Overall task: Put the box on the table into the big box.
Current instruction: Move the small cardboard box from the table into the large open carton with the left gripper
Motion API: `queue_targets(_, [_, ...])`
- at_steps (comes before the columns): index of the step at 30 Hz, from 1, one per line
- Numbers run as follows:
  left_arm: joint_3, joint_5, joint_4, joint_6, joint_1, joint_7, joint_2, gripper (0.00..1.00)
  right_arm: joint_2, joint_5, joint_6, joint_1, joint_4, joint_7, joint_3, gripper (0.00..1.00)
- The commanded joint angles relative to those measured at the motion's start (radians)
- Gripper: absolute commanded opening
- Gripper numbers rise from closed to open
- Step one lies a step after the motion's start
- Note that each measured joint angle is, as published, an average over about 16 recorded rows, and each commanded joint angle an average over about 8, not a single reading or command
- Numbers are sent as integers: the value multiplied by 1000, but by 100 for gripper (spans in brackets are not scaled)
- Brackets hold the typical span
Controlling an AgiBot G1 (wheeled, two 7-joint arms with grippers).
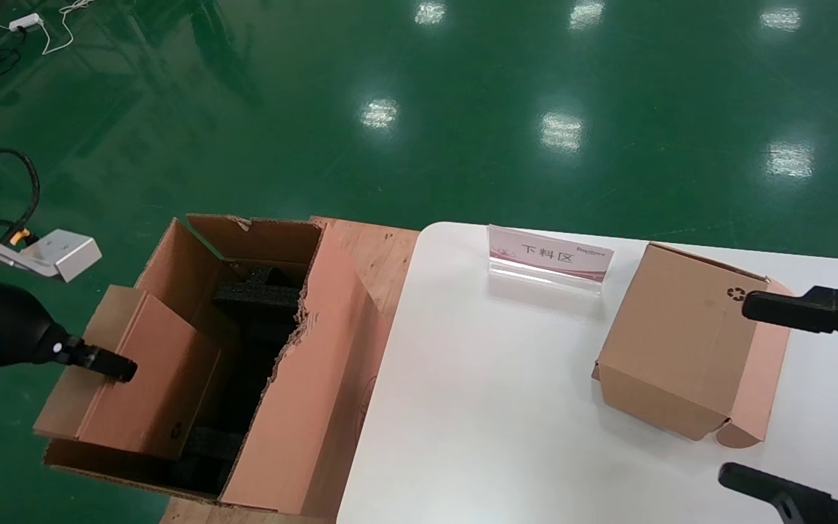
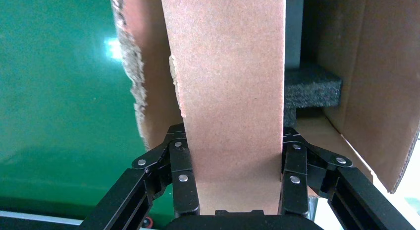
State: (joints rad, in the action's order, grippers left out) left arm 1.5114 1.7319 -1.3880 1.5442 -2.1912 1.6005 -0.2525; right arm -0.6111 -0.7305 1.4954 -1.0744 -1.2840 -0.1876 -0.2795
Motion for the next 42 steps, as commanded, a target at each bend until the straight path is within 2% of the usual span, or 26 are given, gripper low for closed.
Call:
queue_targets(1, [12, 8, 15, 4, -17, 3, -15, 0, 0, 0, 0, 0, 0, 0, 0, 100])
queue_targets(17, [5, 25, 38, -19, -50, -19, -11, 0, 0, 0, 0, 0, 0, 0, 0, 100])
queue_targets(30, [26, 43, 69, -92, -2, -63, 23, 0, 0, 0, 0, 0, 0, 0, 0, 100])
queue_targets(42, [60, 75, 125, -187, 73, -101, 1, 0, 0, 0, 0, 0, 0, 0, 0, 100])
